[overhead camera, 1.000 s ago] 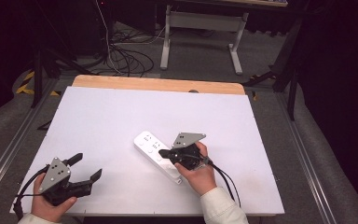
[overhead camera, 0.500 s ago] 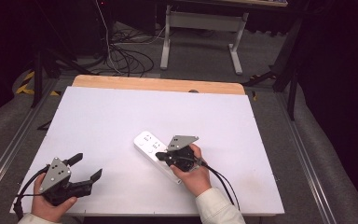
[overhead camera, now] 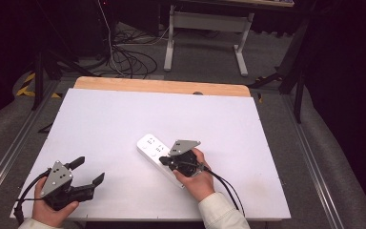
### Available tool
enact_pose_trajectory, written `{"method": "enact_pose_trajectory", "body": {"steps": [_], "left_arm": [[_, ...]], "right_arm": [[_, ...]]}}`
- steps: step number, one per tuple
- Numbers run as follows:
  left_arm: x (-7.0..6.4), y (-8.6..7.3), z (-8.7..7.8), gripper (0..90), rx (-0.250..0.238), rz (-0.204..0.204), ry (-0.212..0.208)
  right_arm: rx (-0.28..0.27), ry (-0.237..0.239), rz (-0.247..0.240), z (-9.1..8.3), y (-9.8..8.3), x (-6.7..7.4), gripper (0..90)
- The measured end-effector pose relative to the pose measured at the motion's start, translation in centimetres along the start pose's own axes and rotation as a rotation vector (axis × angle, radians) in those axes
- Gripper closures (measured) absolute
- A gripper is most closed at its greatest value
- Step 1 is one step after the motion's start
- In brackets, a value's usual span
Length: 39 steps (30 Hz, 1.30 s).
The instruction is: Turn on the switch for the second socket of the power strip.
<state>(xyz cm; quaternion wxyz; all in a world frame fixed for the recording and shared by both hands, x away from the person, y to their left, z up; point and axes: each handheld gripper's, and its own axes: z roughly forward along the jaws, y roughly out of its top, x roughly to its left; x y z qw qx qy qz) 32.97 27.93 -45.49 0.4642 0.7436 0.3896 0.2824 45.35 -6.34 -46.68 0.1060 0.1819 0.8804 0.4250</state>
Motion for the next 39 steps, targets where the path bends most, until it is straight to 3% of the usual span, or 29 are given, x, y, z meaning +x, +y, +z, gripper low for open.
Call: {"method": "enact_pose_trajectory", "body": {"steps": [11,30,35,39], "left_arm": [[-0.06,-0.01,0.02,17.4,0.001,-0.005,-0.003],[-0.09,-0.01,0.01,17.4,0.0,-0.005,-0.004],[-0.09,-0.02,0.04,17.4,0.0,-0.006,-0.006],[-0.1,-0.03,0.07,17.4,0.0,-0.007,-0.007]], "right_arm": [[-0.002,-0.034,-0.017,0.13,-0.04,0.61,90.0],[-0.008,-0.031,0.003,0.31,-0.29,0.57,90.0],[-0.008,-0.074,0.004,0.36,-0.35,0.4,90.0],[-0.008,-0.083,0.001,0.33,-0.36,0.38,90.0]]}}
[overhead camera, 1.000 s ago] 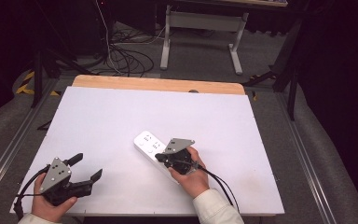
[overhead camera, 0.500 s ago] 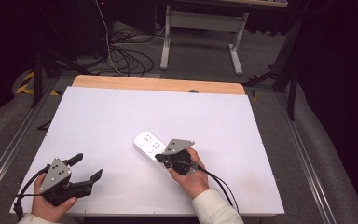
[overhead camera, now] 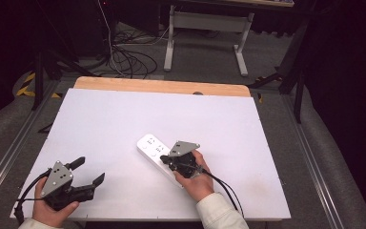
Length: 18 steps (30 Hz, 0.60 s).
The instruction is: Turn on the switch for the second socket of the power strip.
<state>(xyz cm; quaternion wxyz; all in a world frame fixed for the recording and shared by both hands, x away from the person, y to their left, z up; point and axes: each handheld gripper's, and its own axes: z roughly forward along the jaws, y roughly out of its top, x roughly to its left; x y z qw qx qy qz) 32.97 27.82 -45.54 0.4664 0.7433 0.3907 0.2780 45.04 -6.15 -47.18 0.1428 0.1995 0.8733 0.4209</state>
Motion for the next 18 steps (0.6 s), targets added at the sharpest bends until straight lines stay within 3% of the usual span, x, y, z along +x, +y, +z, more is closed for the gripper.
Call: {"method": "enact_pose_trajectory", "body": {"steps": [9,18], "left_arm": [[-0.03,0.01,0.02,17.4,-0.001,0.002,0.003],[-0.09,0.0,0.05,17.3,0.004,0.004,0.001]], "right_arm": [[0.004,-0.008,-0.019,-0.07,-0.03,0.24,90.0],[0.003,0.009,-0.008,-0.05,-0.11,0.22,90.0]]}}
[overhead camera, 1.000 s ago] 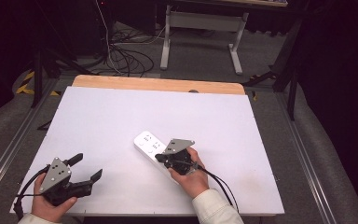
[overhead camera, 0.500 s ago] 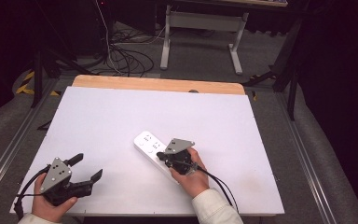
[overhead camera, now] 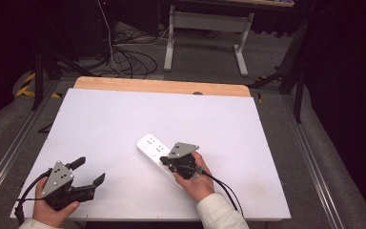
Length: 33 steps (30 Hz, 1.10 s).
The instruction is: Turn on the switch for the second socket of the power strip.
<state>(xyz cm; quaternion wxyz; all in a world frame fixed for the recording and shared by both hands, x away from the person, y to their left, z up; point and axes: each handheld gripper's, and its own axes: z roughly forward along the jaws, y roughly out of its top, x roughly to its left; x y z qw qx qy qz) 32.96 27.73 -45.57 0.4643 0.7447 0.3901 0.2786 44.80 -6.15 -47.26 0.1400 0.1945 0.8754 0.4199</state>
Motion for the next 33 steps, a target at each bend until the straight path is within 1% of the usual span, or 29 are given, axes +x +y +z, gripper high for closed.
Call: {"method": "enact_pose_trajectory", "body": {"steps": [3,4,8,11,14,15,17,19,20,21,22,23,27,30,33], "left_arm": [[0.0,0.0,0.0,17.4,0.002,0.004,0.003],[0.0,0.0,0.0,17.4,0.001,0.0,0.002],[0.0,0.0,0.0,17.4,0.002,0.005,0.003],[0.0,0.0,0.0,17.4,0.002,0.005,0.004],[0.1,0.0,0.0,17.4,0.0,0.001,0.003],[0.1,0.0,0.0,17.4,-0.001,0.001,0.003],[0.2,0.0,0.0,17.4,0.001,0.003,0.003],[0.1,0.0,0.0,17.4,0.0,0.004,0.001],[0.1,0.0,0.0,17.4,0.0,0.003,0.001],[0.1,0.0,0.0,17.4,0.0,0.003,0.001],[0.1,0.0,0.0,17.4,0.0,0.002,0.002],[0.1,0.0,0.0,17.4,0.0,0.002,0.001],[0.1,0.0,0.1,17.3,-0.002,-0.001,-0.001],[0.1,0.0,0.1,17.4,0.0,0.003,0.001],[0.2,0.0,0.1,17.4,0.001,0.002,0.0]], "right_arm": [[0.001,0.006,0.009,0.0,0.0,-0.1,90.0],[0.005,0.019,0.014,0.1,0.0,0.0,90.0],[0.005,0.018,0.011,0.1,0.0,0.0,90.0],[0.006,0.017,0.019,0.0,0.0,0.0,90.0],[0.011,0.0,0.006,0.0,0.1,0.3,90.0],[0.011,-0.001,0.012,-0.1,0.1,0.2,90.0],[0.007,0.011,0.019,-0.2,0.1,0.1,90.0],[-0.006,0.029,0.01,-0.4,0.3,0.2,90.0],[-0.006,0.023,-0.003,-0.5,0.4,0.3,90.0],[-0.008,0.022,-0.004,-0.5,0.5,0.4,90.0],[-0.027,0.033,-0.002,-0.9,0.7,0.4,90.0],[-0.027,0.033,-0.002,-0.9,0.7,0.4,90.0],[-0.065,0.027,-0.01,-2.1,1.4,0.6,90.0],[-0.085,0.027,-0.005,-2.9,1.8,0.5,90.0],[-0.094,0.018,-0.01,-3.6,2.0,0.5,90.0]]}}
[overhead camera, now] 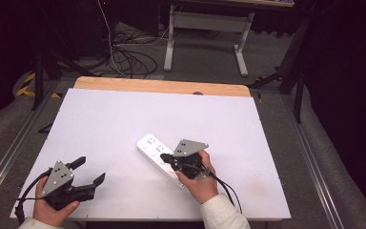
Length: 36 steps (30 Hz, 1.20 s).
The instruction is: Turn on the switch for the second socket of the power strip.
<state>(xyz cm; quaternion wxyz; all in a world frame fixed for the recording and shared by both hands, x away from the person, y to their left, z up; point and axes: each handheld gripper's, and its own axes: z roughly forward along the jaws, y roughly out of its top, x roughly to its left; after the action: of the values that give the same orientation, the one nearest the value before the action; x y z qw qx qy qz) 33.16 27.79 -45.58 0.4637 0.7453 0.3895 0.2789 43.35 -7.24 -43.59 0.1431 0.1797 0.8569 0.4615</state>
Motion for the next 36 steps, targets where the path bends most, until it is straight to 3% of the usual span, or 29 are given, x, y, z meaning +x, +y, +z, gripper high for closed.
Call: {"method": "enact_pose_trajectory", "body": {"steps": [8,13,18,28,36], "left_arm": [[0.0,0.0,0.0,17.4,0.002,-0.006,-0.004],[0.0,0.0,0.0,17.3,0.001,-0.007,-0.004],[0.0,0.0,0.0,17.3,-0.003,-0.011,-0.003],[0.0,0.0,0.0,17.3,-0.001,-0.002,-0.001],[0.0,0.0,0.0,17.3,-0.002,-0.003,0.0]], "right_arm": [[-0.021,0.019,-0.01,-1.2,0.7,0.1,89.8],[-0.042,0.016,-0.008,-1.8,1.0,0.1,85.0],[-0.062,0.025,-0.003,-1.9,1.1,-0.1,66.5],[-0.078,0.022,-0.009,-2.3,1.4,0.0,50.4],[-0.099,-0.017,-0.028,-2.9,1.8,0.3,34.2]]}}
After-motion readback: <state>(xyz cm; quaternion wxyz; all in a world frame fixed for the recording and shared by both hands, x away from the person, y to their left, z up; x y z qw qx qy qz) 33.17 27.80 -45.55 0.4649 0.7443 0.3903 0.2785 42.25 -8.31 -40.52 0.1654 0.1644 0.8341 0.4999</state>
